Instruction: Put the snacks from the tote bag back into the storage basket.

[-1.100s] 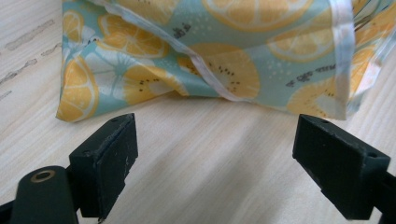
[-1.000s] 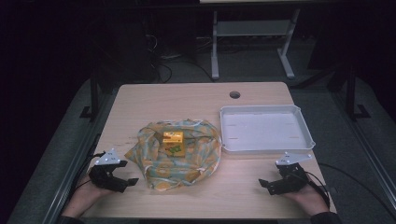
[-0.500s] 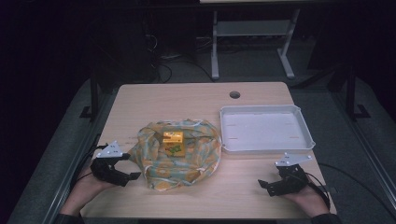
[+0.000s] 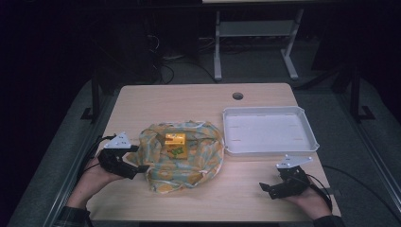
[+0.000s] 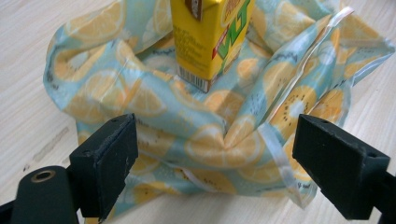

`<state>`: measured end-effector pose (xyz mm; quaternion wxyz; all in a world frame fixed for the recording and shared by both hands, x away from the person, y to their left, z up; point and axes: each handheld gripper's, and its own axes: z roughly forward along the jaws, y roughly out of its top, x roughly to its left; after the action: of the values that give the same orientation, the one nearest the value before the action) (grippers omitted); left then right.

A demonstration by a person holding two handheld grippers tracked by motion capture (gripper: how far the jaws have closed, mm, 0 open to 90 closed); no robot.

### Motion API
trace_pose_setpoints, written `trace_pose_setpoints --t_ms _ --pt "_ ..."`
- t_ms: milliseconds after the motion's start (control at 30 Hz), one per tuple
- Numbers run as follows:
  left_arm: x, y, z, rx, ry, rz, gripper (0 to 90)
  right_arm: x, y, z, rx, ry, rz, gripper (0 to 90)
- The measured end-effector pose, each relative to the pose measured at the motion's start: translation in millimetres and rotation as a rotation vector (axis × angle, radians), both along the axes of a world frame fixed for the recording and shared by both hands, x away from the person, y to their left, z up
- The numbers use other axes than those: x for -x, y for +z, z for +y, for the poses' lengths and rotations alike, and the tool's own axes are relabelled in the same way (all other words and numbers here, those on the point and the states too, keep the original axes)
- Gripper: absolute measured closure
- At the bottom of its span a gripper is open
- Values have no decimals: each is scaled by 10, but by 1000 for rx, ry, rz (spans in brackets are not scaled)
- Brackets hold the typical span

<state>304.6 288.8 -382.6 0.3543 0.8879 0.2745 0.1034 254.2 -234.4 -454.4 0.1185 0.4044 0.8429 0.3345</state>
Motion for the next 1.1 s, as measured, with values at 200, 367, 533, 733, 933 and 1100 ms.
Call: trace_pose_setpoints --t_ms 200,367,533,733,933,1100 --pt "-58 94 -91 4 -26 -1 141 -11 -7 7 -6 -1 3 62" --pt "-150 156 -193 -15 -52 -14 141 -14 -8 12 -4 1 2 62" --pt "-247 193 -304 -25 -72 -19 141 -12 -6 19 -4 5 -1 62" --pt "-355 223 -394 -27 -90 -23 141 -18 -15 10 -5 11 0 62" --pt "-436 262 -490 -31 -113 -26 141 -20 -17 4 -6 8 1 62" --pt "-496 316 -574 -48 -135 -27 141 -22 -18 5 -6 6 1 62"
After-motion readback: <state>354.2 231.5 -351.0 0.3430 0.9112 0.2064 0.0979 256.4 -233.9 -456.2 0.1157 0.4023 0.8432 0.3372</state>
